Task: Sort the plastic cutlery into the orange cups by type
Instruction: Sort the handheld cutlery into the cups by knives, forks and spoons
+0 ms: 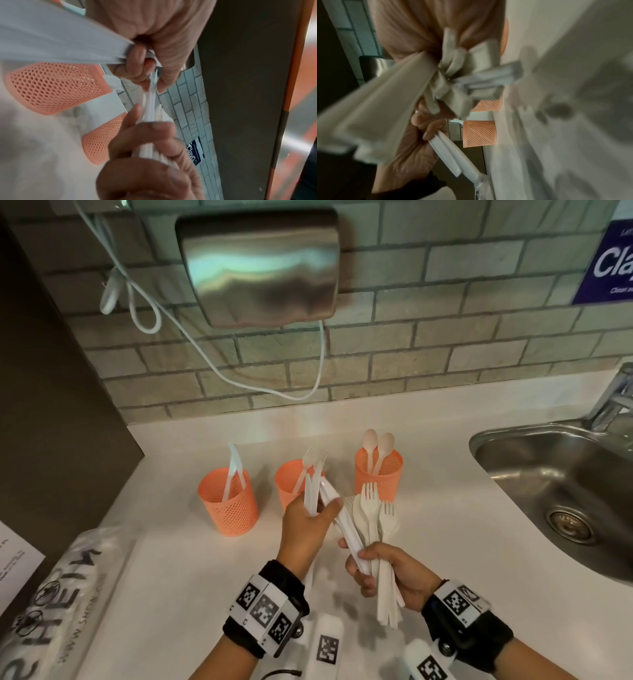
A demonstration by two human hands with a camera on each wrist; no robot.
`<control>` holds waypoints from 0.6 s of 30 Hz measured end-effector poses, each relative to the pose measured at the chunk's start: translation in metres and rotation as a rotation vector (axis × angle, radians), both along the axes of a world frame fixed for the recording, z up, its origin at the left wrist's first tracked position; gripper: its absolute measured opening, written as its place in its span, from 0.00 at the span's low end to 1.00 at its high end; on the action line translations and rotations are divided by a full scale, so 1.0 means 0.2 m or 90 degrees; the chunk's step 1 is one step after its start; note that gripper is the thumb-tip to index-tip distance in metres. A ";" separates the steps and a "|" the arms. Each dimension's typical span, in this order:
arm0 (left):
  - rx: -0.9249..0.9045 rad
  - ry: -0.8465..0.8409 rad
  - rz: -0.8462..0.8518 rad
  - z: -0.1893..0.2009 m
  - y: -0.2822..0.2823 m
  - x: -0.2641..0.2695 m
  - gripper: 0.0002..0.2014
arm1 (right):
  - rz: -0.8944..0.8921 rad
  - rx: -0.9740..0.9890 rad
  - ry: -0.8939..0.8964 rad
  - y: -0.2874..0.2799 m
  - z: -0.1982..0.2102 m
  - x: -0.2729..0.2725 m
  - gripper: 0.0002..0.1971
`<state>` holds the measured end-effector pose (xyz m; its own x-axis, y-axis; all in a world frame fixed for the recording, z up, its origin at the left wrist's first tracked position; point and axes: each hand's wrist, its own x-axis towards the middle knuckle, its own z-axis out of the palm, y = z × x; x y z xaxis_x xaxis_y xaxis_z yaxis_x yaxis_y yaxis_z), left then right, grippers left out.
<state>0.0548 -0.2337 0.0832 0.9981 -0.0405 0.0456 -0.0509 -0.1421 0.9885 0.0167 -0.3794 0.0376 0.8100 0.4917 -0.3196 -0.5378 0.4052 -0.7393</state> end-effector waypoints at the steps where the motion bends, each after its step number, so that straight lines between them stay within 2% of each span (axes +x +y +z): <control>1: 0.010 -0.003 -0.003 -0.01 0.00 -0.01 0.08 | -0.007 -0.005 0.002 0.00 0.00 0.00 0.26; 4: 0.032 -0.029 0.009 -0.03 -0.01 -0.03 0.06 | -0.019 -0.021 0.004 0.00 -0.01 -0.01 0.26; 6: 0.020 -0.029 0.033 -0.04 -0.01 -0.02 0.04 | -0.017 -0.026 0.000 0.00 0.00 -0.01 0.21; 9: -0.039 -0.013 0.075 -0.03 0.00 0.00 0.09 | -0.017 -0.025 0.002 0.00 0.01 -0.01 0.13; 12: -0.111 -0.012 0.124 0.00 0.03 0.02 0.10 | -0.003 -0.041 0.007 0.00 0.01 -0.01 0.12; 15: -0.201 0.003 0.187 0.02 0.07 0.06 0.06 | -0.001 -0.020 0.019 0.00 0.00 -0.02 0.14; 18: -0.311 0.086 0.227 0.02 0.13 0.10 0.12 | 0.001 0.043 0.032 0.00 0.00 -0.03 0.21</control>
<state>0.0745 -0.2076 0.0863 0.9447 0.2901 -0.1529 0.0465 0.3429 0.9382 0.0105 -0.3792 0.0383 0.7931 0.5143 -0.3264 -0.5743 0.4527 -0.6821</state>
